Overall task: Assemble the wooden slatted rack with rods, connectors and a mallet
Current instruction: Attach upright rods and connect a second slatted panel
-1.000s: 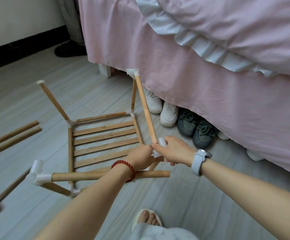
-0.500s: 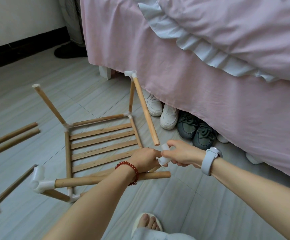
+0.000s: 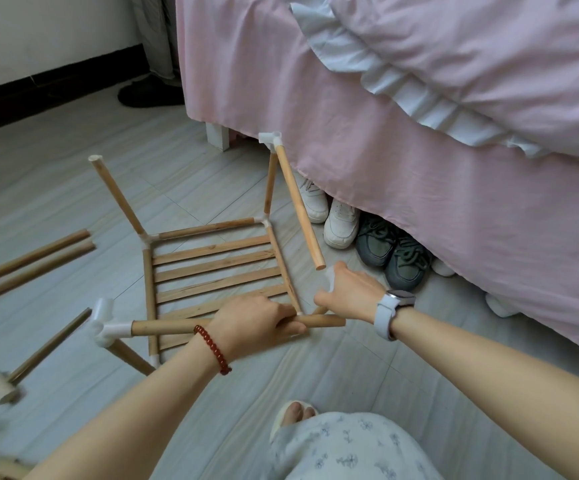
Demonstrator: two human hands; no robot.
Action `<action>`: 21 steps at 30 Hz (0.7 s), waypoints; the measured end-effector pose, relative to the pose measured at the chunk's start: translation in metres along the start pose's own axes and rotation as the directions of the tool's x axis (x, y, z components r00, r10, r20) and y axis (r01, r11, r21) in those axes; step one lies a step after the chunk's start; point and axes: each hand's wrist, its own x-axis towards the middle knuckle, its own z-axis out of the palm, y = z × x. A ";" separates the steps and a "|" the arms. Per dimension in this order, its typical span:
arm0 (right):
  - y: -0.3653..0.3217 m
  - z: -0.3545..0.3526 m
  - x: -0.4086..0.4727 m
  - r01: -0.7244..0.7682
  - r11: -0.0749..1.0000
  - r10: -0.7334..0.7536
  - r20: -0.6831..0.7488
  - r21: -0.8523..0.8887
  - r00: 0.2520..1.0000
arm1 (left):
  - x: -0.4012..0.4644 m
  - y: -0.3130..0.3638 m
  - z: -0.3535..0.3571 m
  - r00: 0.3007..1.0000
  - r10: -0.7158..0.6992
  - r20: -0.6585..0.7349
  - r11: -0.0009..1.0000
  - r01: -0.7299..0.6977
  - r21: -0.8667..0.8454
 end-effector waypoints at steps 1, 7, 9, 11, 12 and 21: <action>0.001 0.002 -0.003 0.033 0.999 -0.033 -0.005 -0.027 0.999 | 0.001 -0.002 0.002 1.000 0.005 -0.009 1.000 -0.005 -0.006; 0.020 0.000 -0.019 0.312 0.935 -0.311 0.033 -0.166 0.950 | 0.003 -0.012 0.000 1.000 0.008 -0.007 0.999 -0.008 -0.041; 0.027 -0.005 -0.020 0.412 0.893 -0.401 0.097 -0.182 0.911 | 0.002 -0.013 0.001 1.000 0.008 -0.018 1.000 -0.008 -0.025; 0.036 -0.006 -0.020 0.513 0.818 -0.494 0.140 -0.261 0.858 | 0.000 -0.013 0.004 1.000 0.005 -0.021 1.000 -0.005 -0.018; 0.041 -0.007 -0.020 0.563 0.769 -0.550 0.137 -0.302 0.824 | 0.000 -0.014 0.005 1.000 0.006 -0.020 1.000 -0.006 -0.015; 0.043 -0.023 -0.030 0.252 0.734 -0.203 -0.151 0.630 0.968 | -0.012 -0.013 0.004 0.993 -0.012 -0.114 0.996 0.022 0.091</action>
